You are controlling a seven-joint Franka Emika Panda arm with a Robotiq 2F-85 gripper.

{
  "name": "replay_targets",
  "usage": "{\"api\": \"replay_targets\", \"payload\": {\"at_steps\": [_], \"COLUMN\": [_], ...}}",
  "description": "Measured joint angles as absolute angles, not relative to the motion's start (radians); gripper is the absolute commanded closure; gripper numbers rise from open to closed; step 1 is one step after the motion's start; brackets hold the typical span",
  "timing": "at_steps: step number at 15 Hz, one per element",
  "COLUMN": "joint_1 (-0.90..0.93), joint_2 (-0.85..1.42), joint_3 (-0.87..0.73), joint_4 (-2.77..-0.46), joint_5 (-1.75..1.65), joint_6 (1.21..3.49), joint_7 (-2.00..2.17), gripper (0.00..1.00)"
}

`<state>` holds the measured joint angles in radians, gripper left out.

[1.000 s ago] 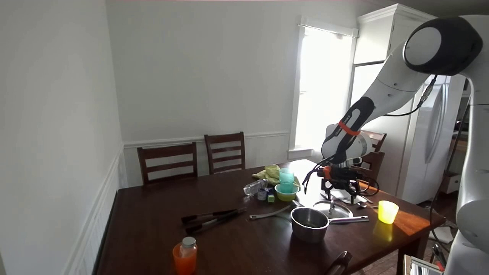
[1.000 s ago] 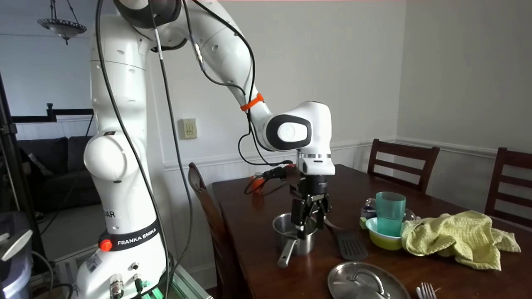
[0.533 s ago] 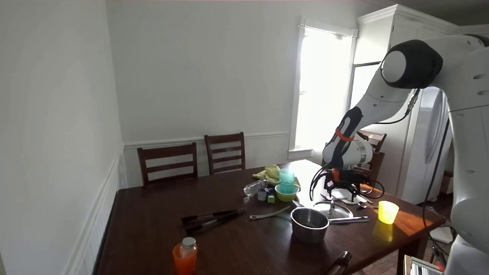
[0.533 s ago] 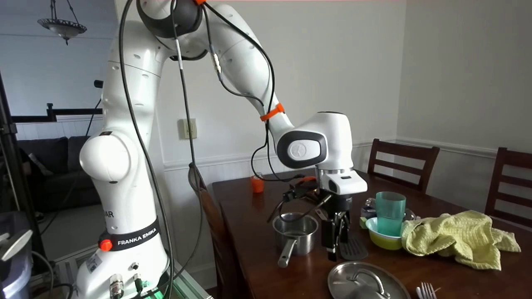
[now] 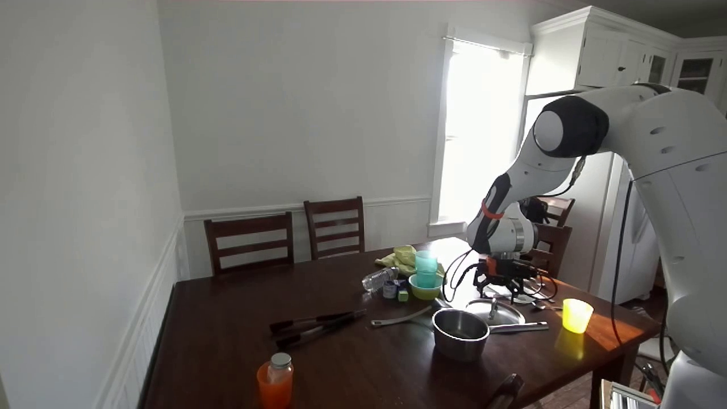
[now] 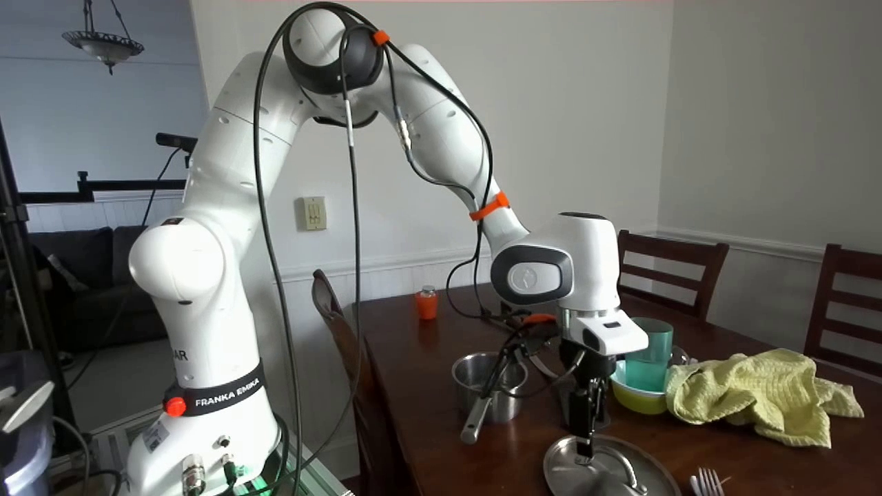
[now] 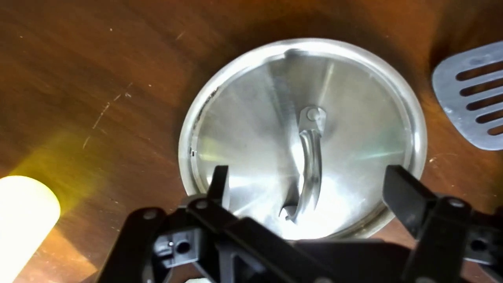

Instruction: Pick up the silver pot lid and put it on the silver pot

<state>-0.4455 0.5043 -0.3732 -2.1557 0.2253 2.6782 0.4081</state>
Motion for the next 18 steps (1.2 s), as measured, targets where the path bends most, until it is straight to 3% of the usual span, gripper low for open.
{"api": "replay_targets", "payload": {"at_steps": [2,4,14,18], "joint_1": [-0.46,-0.467,-0.491,-0.494], "joint_2": [0.537,0.564,0.631,0.636], "joint_3": [-0.36,-0.356,-0.344,-0.345], "joint_4": [-2.12,-2.089,-2.013,-2.007], "joint_5": [0.254,0.267,0.291,0.294], "joint_6": [2.668,2.656,2.621,2.617], "joint_7": [0.39,0.386,0.379,0.379], "gripper": [0.0,0.28,0.98,1.0]}}
